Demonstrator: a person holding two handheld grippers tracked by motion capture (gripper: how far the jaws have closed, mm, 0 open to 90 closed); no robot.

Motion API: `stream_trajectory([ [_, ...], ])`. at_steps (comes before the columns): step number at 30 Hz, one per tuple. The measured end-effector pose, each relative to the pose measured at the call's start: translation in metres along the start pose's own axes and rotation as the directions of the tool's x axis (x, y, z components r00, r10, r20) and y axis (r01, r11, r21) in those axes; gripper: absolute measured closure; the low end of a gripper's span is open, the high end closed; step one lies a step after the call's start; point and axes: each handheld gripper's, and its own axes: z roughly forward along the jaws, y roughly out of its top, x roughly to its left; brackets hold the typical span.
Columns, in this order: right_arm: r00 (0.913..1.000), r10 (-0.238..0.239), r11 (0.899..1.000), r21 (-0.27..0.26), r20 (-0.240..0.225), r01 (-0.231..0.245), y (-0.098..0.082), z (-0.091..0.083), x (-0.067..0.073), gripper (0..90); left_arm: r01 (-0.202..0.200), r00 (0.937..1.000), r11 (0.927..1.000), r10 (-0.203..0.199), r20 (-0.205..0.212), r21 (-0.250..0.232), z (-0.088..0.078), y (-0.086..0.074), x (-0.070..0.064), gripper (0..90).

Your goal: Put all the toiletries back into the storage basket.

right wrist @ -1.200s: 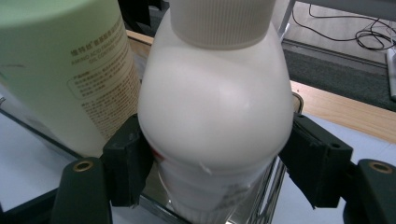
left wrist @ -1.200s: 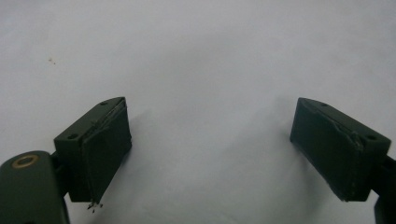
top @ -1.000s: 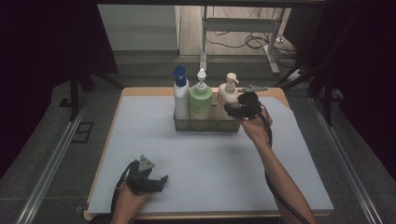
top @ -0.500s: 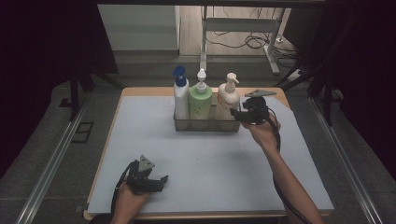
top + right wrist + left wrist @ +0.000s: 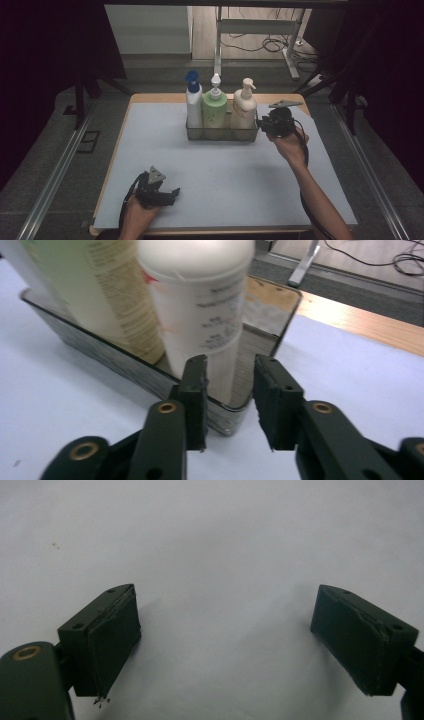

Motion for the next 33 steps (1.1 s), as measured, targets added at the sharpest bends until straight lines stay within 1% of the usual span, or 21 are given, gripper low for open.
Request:
stream_trajectory([
  [2,1.0,0.005,1.0,0.004,0.008,-0.005,0.0,0.002,-0.002,71.6,0.0,1.0,1.0,0.0,0.0,0.0,0.0,0.0,0.0,12.1],
  [5,0.9995,0.014,1.0,0.017,0.028,-0.014,0.0,0.008,-0.007,79.0,0.0,1.0,1.0,0.0,0.0,0.0,0.0,0.0,0.0,12.1],
  [6,0.9994,0.018,1.0,0.019,0.029,-0.019,0.0,0.01,-0.009,81.8,0.0,1.0,1.0,0.0,0.0,0.0,0.0,0.0,0.0,12.1],
  [11,0.9985,0.032,0.999,0.031,0.045,-0.034,0.001,0.024,-0.015,89.3,0.0,1.0,1.0,0.0,0.0,0.001,0.0,0.0,0.0,12.0],
  [14,0.9975,0.044,0.998,0.034,0.056,-0.046,0.002,0.033,-0.018,89.5,0.0,1.0,1.0,0.0,0.0,0.001,0.0,0.0,0.0,12.0],
  [17,0.9964,0.067,0.997,0.034,0.052,-0.069,0.004,0.04,-0.022,89.6,0.0,1.0,1.0,0.0,0.0,0.001,0.0,0.0,0.0,12.0],
  [25,0.9974,0.062,0.997,0.036,0.036,-0.063,0.009,0.054,-0.022,89.6,0.0,1.0,1.0,0.0,0.0,0.001,0.0,0.0,0.0,12.0],
  [28,0.9969,0.068,0.996,0.047,0.039,-0.07,0.011,0.06,-0.02,89.6,-0.002,1.0,1.0,0.002,-0.001,0.002,0.0,0.0,0.0,12.0],
  [31,0.997,0.073,0.996,0.053,0.025,-0.074,0.011,0.066,-0.02,89.6,0.0,1.0,1.0,0.0,0.0,0.001,0.0,0.0,0.0,12.0],
  [33,0.9968,0.076,0.995,0.057,0.024,-0.078,0.01,0.07,-0.02,89.6,0.0,1.0,1.0,0.0,0.0,0.001,0.0,0.0,0.0,12.0],
])
